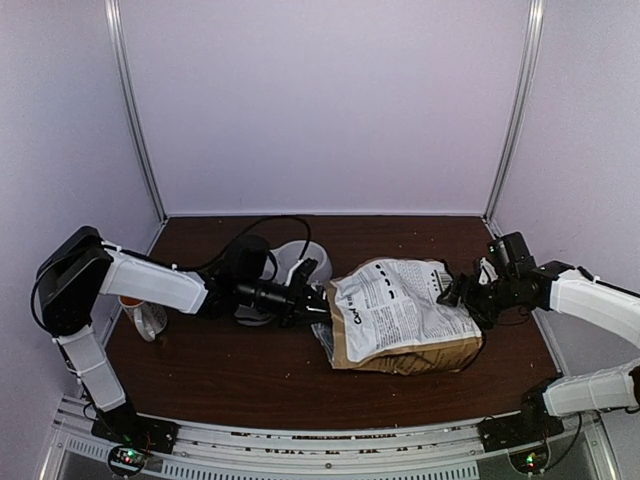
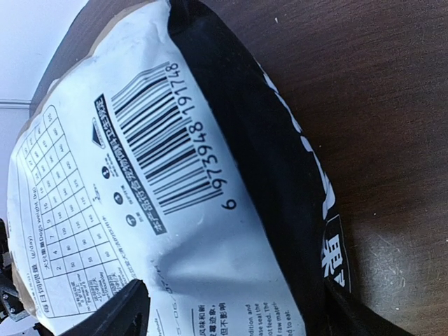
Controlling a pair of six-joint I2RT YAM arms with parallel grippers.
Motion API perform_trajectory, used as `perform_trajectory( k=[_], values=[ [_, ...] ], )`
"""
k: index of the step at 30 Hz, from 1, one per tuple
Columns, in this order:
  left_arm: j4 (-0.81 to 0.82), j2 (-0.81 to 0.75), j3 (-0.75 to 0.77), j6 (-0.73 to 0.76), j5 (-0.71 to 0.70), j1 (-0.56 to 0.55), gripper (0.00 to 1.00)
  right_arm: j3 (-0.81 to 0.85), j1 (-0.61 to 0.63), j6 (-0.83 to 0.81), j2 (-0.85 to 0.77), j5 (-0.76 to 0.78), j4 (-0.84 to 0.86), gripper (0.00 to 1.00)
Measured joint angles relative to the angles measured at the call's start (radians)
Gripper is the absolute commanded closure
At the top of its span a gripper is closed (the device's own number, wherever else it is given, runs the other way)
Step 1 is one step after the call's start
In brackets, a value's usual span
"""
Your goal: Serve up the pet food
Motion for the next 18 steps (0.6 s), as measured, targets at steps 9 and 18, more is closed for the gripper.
perform_trajectory(
  k=[9, 18],
  values=[
    [0.085, -0.018, -0.094, -0.037, 0.007, 0.035, 1.0, 0.004, 0.002, 0.003, -0.007, 0.0, -0.001, 0.18],
    [0.111, -0.041, -0.18, -0.039, 0.01, 0.081, 1.0, 0.01, 0.004, 0.004, -0.01, 0.0, -0.002, 0.18]
  ],
)
